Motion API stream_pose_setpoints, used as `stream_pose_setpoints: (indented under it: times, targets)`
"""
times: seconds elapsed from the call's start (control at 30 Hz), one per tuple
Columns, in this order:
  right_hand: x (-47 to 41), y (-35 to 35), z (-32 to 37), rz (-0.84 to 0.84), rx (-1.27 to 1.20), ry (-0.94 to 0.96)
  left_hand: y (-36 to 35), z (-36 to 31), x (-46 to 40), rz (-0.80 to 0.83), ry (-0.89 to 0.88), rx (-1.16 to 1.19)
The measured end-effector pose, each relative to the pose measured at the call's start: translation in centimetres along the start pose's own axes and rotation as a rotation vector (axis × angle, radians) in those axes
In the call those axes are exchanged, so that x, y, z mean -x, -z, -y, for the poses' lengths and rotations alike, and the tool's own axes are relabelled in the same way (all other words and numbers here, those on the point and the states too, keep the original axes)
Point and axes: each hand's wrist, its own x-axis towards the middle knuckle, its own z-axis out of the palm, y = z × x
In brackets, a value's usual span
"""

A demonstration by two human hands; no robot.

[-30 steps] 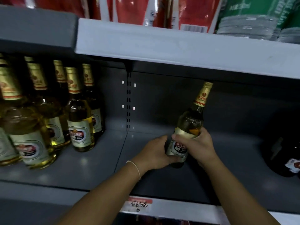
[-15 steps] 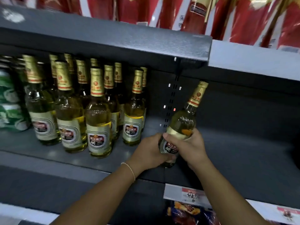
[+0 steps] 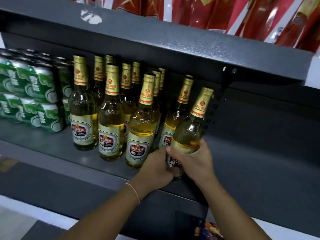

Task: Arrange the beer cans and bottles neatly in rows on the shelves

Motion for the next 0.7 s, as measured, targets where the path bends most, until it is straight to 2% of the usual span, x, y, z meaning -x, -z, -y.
stream_pose_setpoints:
  times: [0.3,0.47,0.57,0.7]
  targets:
    - [0.9,-1.1,1.2,0.08,0.046,0.052,0.5,0.9,0.8,-0.061,-0.038,0.083]
    - [1.8,0.9,-1.0,0.245,-0.24,0.011,-0.2,1.7,1.1,-0.134,-0.05,0.071]
    - [2.1,1.0,-2.7,0.243,-0.325,-0.003,-0.5,2.2,1.3,-0.136,-0.062,0.036]
    - [2.5,0.1,-3.2,0.224,-0.317,0.007,-0.4,2.3,1.6,-0.147,-0.082,0.024]
